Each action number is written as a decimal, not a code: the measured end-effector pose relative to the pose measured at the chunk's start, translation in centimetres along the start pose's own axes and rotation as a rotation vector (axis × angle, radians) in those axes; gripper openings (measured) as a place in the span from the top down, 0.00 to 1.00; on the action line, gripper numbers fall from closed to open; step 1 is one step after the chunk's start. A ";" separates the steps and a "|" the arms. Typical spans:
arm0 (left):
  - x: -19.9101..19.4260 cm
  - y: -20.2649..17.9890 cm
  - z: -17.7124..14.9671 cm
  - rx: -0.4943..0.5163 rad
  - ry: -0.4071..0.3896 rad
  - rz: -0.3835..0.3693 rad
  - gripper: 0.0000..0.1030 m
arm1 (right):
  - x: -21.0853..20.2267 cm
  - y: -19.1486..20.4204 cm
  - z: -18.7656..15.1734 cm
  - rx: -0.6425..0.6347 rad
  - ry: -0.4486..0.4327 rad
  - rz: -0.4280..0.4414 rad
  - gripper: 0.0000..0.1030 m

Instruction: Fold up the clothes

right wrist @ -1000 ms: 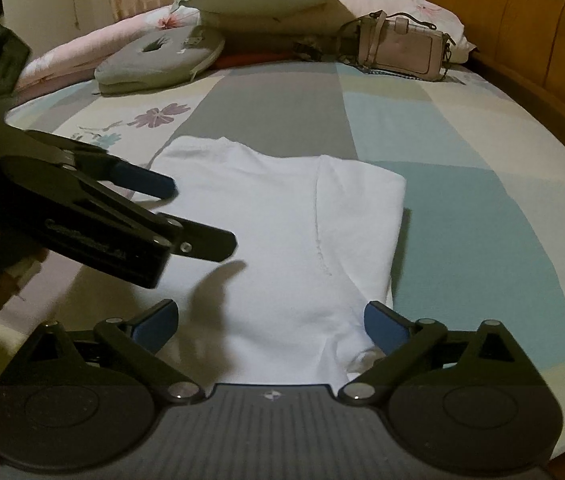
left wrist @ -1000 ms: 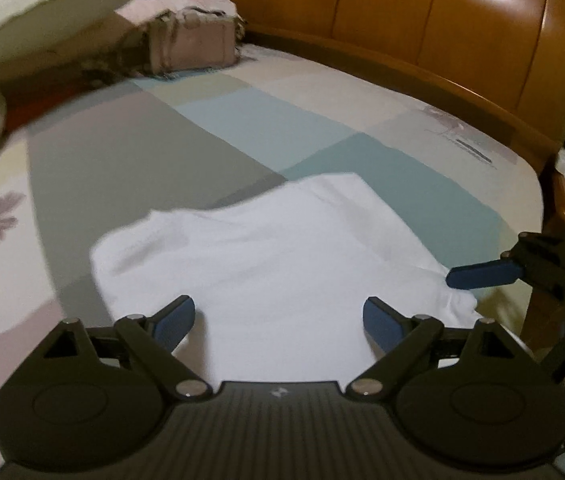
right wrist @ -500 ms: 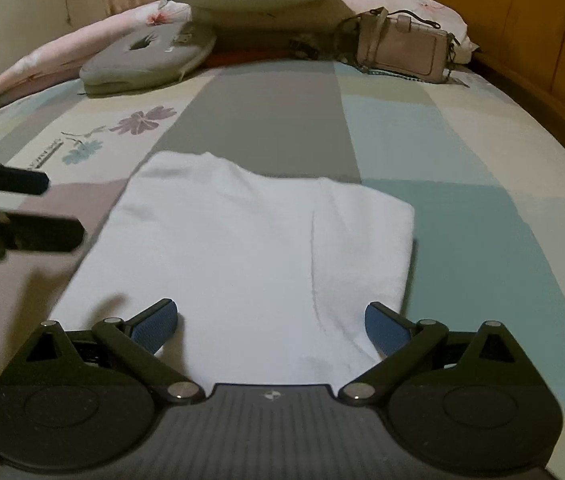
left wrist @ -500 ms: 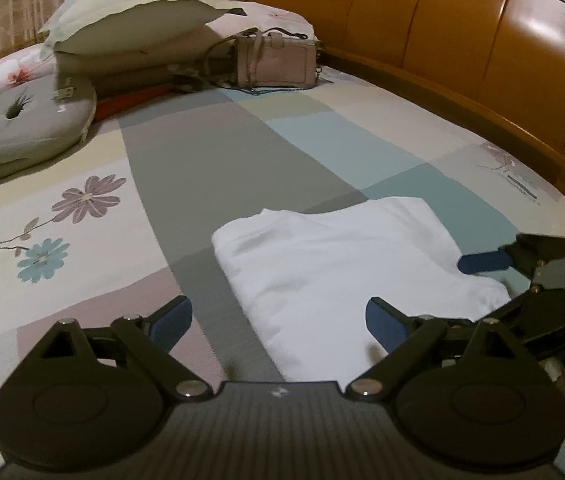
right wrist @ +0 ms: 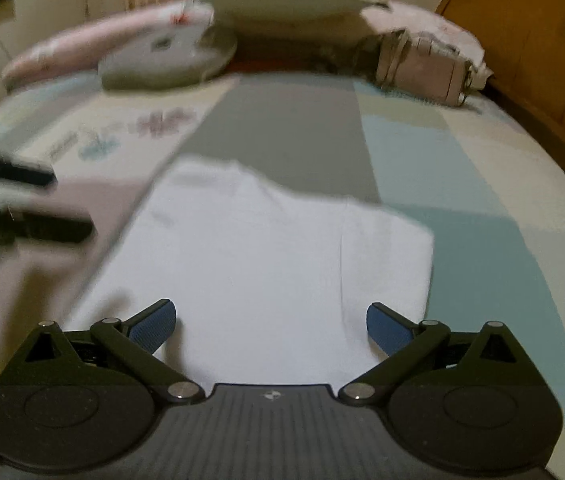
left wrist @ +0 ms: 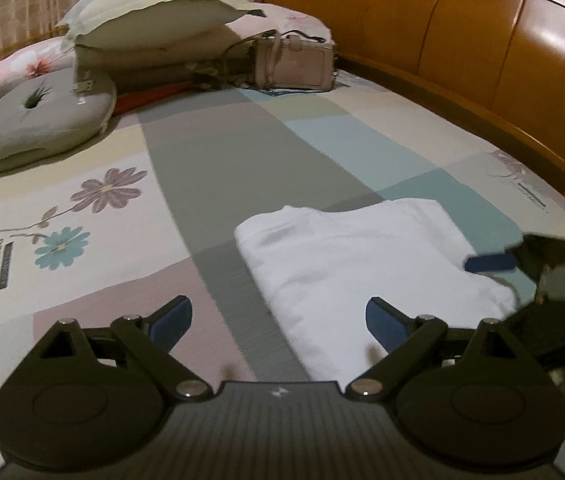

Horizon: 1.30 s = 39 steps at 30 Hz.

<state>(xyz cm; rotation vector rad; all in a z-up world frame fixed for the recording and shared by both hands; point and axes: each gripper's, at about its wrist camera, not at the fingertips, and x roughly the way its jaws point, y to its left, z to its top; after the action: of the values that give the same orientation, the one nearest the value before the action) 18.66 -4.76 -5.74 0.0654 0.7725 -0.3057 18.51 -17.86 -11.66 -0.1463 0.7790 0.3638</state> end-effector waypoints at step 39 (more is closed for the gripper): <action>-1.0 5.2 -2.0 -0.141 -0.003 0.075 0.09 | -2.0 4.5 0.3 0.016 0.015 0.200 0.00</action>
<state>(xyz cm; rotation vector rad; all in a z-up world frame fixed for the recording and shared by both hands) 18.17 0.77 -6.81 -0.0393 0.7845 -0.1795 15.72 -14.14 -10.03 -0.0566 0.8139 0.5463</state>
